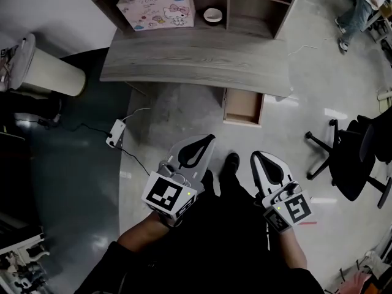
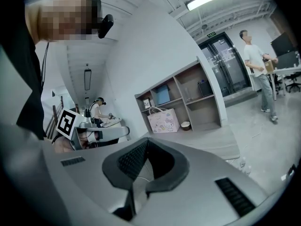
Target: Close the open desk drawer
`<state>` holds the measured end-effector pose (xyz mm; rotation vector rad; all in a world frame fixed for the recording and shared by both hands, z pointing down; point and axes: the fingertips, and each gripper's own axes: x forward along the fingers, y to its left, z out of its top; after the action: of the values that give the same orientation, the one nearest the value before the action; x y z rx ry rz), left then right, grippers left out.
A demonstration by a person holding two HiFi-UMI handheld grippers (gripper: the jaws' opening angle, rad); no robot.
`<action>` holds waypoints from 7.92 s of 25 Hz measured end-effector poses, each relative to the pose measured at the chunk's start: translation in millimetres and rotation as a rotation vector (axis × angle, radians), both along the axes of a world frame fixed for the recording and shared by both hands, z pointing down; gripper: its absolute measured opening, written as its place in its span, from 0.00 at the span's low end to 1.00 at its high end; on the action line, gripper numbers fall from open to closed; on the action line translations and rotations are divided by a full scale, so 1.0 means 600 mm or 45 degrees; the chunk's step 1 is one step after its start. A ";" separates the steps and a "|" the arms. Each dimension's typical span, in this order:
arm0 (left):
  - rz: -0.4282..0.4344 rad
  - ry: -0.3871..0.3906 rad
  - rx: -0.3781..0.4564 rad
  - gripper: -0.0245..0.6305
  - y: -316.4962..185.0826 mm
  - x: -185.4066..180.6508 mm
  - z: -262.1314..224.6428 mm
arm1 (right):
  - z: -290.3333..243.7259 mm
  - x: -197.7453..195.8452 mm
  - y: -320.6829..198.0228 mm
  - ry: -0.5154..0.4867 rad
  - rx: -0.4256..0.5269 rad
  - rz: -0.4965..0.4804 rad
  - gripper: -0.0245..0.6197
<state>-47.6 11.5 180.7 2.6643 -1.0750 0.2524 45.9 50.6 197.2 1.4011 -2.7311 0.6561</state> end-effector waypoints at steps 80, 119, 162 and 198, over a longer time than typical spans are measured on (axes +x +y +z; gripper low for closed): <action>-0.088 -0.127 -0.420 0.05 -0.213 -0.003 0.657 | 0.726 0.057 -0.218 1.500 -0.123 -0.652 0.17; 0.095 -0.093 -0.409 0.05 -0.233 0.102 0.640 | 0.604 0.073 -0.330 0.771 0.023 0.032 0.12; 0.172 -0.109 -0.387 0.05 -0.324 0.150 0.672 | 0.697 0.123 -0.470 0.307 -0.136 0.331 0.06; 0.180 0.028 0.197 0.05 -0.135 0.060 -0.112 | -0.106 0.039 -0.186 0.225 0.247 0.128 0.06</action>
<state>-11.3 -69.5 113.6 2.8784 -0.9356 0.1725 69.1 -61.0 133.4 1.5601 -2.6583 0.2588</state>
